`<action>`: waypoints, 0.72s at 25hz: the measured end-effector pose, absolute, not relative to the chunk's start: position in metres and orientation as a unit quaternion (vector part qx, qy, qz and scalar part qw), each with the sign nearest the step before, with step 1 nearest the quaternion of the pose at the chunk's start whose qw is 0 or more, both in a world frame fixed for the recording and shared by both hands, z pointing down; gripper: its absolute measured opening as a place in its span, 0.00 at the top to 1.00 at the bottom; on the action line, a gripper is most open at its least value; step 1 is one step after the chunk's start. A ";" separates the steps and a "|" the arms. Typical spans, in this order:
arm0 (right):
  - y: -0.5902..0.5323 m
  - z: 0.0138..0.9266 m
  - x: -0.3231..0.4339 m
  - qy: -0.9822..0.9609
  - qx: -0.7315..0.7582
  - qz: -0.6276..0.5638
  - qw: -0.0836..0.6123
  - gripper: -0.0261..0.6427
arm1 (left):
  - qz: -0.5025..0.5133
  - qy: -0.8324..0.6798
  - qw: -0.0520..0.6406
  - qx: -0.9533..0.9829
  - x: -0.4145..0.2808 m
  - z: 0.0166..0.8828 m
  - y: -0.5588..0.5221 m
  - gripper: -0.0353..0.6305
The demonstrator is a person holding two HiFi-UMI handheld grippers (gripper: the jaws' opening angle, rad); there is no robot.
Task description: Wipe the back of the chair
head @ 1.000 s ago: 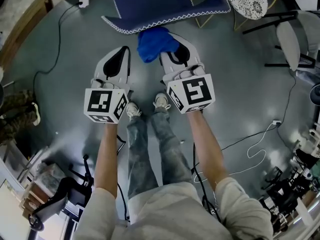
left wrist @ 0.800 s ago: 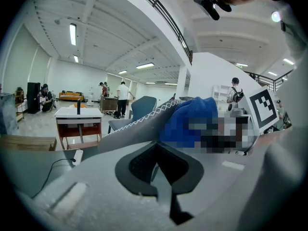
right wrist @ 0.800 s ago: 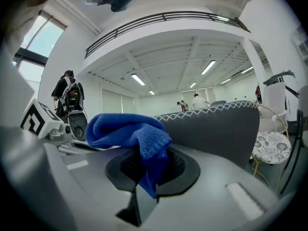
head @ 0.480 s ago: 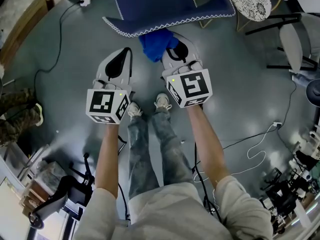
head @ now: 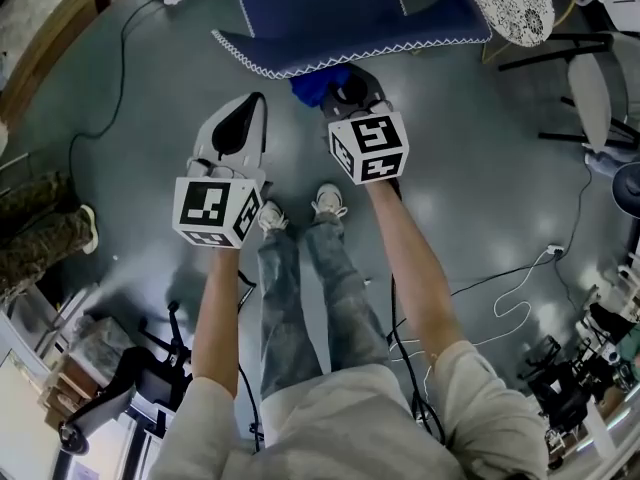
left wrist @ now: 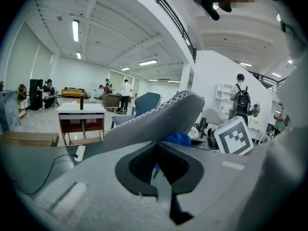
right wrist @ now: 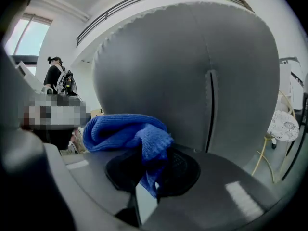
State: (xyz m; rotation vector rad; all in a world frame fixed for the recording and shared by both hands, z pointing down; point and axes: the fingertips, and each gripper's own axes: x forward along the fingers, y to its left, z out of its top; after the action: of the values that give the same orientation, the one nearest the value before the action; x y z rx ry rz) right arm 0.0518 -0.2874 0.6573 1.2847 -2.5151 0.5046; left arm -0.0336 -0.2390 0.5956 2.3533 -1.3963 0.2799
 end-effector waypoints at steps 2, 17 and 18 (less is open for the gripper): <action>-0.292 0.669 0.052 -0.865 0.444 0.185 0.143 0.89 | 0.101 -0.498 0.194 0.839 -0.034 0.596 -0.240 0.95; -0.293 0.713 0.050 -0.847 0.449 0.223 0.177 0.89 | 0.104 -0.496 0.188 0.841 -0.039 0.592 -0.232 0.95; -0.291 0.712 0.050 -0.847 0.449 0.222 0.177 0.89 | 0.103 -0.497 0.188 0.841 -0.040 0.591 -0.231 0.95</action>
State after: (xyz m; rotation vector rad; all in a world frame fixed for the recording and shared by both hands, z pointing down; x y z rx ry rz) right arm 0.0499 -0.2907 0.7123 1.2706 -2.3969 0.6285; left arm -0.0399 -0.2309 0.5908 2.3669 -1.3983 0.2896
